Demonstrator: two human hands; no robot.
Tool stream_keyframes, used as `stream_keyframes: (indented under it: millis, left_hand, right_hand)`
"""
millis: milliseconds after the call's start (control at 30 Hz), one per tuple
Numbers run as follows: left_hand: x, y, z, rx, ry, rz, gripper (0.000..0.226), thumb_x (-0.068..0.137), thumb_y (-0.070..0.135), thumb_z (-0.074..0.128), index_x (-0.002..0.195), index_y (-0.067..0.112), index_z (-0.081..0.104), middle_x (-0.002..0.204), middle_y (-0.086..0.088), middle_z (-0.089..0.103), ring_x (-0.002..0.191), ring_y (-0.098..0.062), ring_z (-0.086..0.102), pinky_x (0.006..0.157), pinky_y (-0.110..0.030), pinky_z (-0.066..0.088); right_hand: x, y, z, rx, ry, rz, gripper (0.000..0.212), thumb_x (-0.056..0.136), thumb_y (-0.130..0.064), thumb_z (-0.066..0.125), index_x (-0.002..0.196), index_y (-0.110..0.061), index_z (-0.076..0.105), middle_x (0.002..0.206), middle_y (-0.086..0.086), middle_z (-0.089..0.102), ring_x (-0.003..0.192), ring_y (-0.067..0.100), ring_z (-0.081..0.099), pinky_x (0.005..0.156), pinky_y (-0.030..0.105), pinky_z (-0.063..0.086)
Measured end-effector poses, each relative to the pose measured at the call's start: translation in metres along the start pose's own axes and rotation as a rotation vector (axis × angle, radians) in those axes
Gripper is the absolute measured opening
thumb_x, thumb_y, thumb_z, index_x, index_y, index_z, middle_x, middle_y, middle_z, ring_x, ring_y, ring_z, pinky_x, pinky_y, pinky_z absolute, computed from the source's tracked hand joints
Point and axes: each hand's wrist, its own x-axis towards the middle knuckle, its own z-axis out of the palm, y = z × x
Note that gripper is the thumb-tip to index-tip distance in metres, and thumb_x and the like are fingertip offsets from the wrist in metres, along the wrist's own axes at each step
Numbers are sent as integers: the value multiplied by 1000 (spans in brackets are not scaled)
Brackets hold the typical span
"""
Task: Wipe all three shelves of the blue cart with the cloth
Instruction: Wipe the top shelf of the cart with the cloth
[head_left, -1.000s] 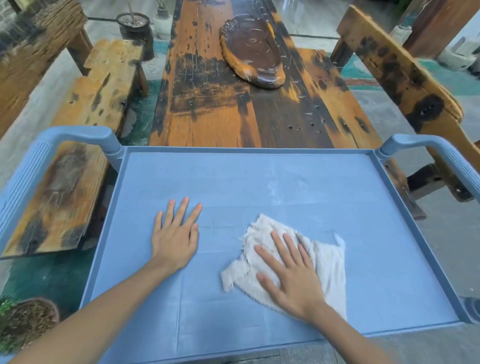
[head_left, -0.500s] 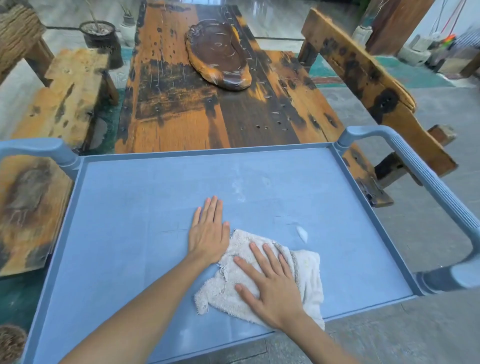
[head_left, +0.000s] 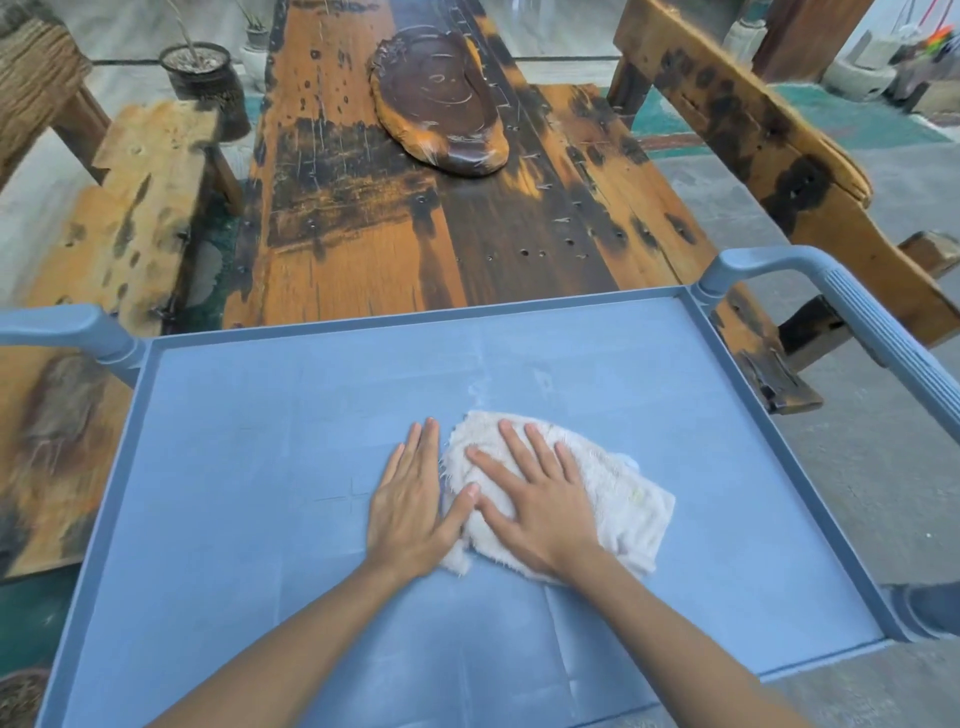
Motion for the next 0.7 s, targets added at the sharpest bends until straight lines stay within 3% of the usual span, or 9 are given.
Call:
stream_keyframes:
  millis: [100, 333, 433, 533, 700]
  left_hand:
    - [0, 2, 0, 15, 7, 4, 94, 91, 74, 14, 159, 9, 9, 167, -1, 10, 154, -10, -3, 124, -28, 0]
    - [3, 1, 5, 69, 8, 12, 89, 93, 66, 28, 159, 9, 7, 168, -3, 6, 155, -15, 0, 124, -37, 9]
    - [6, 2, 8, 120, -17, -15, 84, 94, 61, 32, 159, 12, 11, 168, -4, 6, 155, -18, 1, 122, -40, 11]
    - [8, 2, 9, 158, -45, -26, 75, 96, 56, 34, 159, 20, 15, 168, -4, 5, 155, -21, 1, 121, -42, 13]
    - [10, 3, 7, 197, -77, -50, 72, 95, 50, 33, 159, 22, 16, 168, -3, 4, 155, -21, -3, 123, -43, 12]
  right_hand:
    - [44, 6, -6, -13, -48, 16, 60, 95, -77, 16, 154, -68, 8, 171, -20, -13, 161, 14, -11, 128, 45, -6]
    - [137, 16, -23, -40, -69, 14, 65, 89, -77, 4, 153, -68, 8, 174, -17, -7, 161, 14, -8, 129, 46, -2]
    - [168, 22, -29, -43, -76, 5, 60, 95, -74, 13, 155, -66, 11, 174, -17, -3, 161, 14, -5, 129, 45, -1]
    - [179, 23, -30, -37, -67, 24, 57, 99, -70, 20, 155, -64, 15, 173, -19, 4, 161, 13, -3, 129, 46, -1]
    - [153, 17, -27, -2, -64, 104, 61, 96, -72, 15, 157, -63, 12, 173, -19, -5, 161, 12, -8, 129, 43, -6]
